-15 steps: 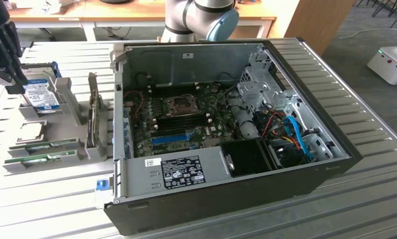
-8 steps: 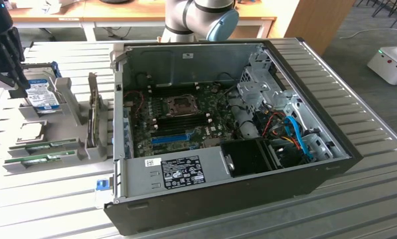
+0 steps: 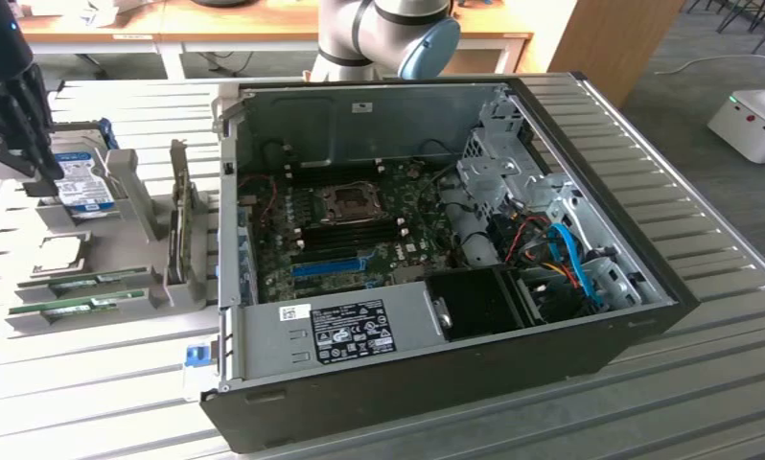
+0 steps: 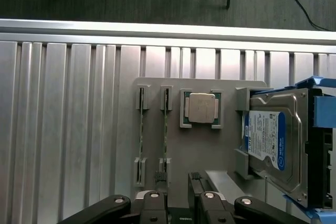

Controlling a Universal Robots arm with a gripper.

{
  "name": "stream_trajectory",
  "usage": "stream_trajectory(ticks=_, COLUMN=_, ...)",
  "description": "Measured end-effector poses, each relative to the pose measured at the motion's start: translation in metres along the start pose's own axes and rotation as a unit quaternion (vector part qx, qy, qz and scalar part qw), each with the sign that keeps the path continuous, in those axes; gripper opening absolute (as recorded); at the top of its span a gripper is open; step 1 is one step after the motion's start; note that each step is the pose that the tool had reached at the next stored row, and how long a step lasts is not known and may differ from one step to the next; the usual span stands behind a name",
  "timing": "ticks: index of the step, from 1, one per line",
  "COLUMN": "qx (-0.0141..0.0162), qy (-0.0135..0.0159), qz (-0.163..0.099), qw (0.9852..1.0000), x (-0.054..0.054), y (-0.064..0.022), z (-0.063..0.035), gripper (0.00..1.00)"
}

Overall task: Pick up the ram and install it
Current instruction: 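Pick up the ram and move it above insertion slot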

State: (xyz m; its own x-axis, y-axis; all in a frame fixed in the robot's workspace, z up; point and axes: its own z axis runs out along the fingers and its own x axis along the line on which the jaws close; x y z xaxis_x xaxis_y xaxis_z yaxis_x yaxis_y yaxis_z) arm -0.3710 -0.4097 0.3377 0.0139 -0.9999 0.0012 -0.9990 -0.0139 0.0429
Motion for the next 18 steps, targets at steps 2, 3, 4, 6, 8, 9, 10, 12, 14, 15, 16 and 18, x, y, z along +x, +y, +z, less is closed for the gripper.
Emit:
stream_trajectory(ticks=2, qx=0.0, qy=0.0003, qz=0.0, qw=1.0, x=0.0, y=-0.0001, z=0.003, gripper=0.3)
stream_trajectory(ticks=3, qx=0.0, qy=0.0005, qz=0.0, qw=1.0, x=0.0, y=-0.0002, z=0.0045, gripper=0.3)
stream_trajectory(ticks=4, qx=0.0, qy=0.0006, qz=0.0, qw=1.0, x=0.0, y=-0.0003, z=0.0062, gripper=0.3)
stream_trajectory(ticks=6, qx=0.0, qy=0.001, qz=0.0, qw=1.0, x=0.0, y=-0.0004, z=0.0093, gripper=0.3)
stream_trajectory(ticks=8, qx=0.0, qy=0.0013, qz=0.0, qw=1.0, x=0.0, y=-0.0005, z=0.0122, gripper=0.3)
stream_trajectory(ticks=9, qx=0.0, qy=0.0014, qz=0.0, qw=1.0, x=0.0, y=-0.0006, z=0.0136, gripper=0.3)
stream_trajectory(ticks=10, qx=0.0, qy=0.0016, qz=0.0, qw=1.0, x=0.0, y=-0.0006, z=0.0149, gripper=0.3)
stream_trajectory(ticks=12, qx=0.0, qy=0.0019, qz=0.0, qw=1.0, x=0.0, y=-0.0007, z=0.0177, gripper=0.3)
stream_trajectory(ticks=14, qx=0.0, qy=0.0021, qz=0.0, qw=1.0, x=0.0, y=-0.0009, z=0.0202, gripper=0.3)
stream_trajectory(ticks=15, qx=0.0, qy=0.0022, qz=0.0, qw=1.0, x=0.0, y=-0.0009, z=0.0215, gripper=0.3)
stream_trajectory(ticks=16, qx=0.0, qy=0.0024, qz=0.0, qw=1.0, x=0.0, y=-0.001, z=0.0227, gripper=0.3)
stream_trajectory(ticks=18, qx=0.0, qy=0.0026, qz=0.0, qw=1.0, x=0.0, y=-0.0011, z=0.0252, gripper=0.3)
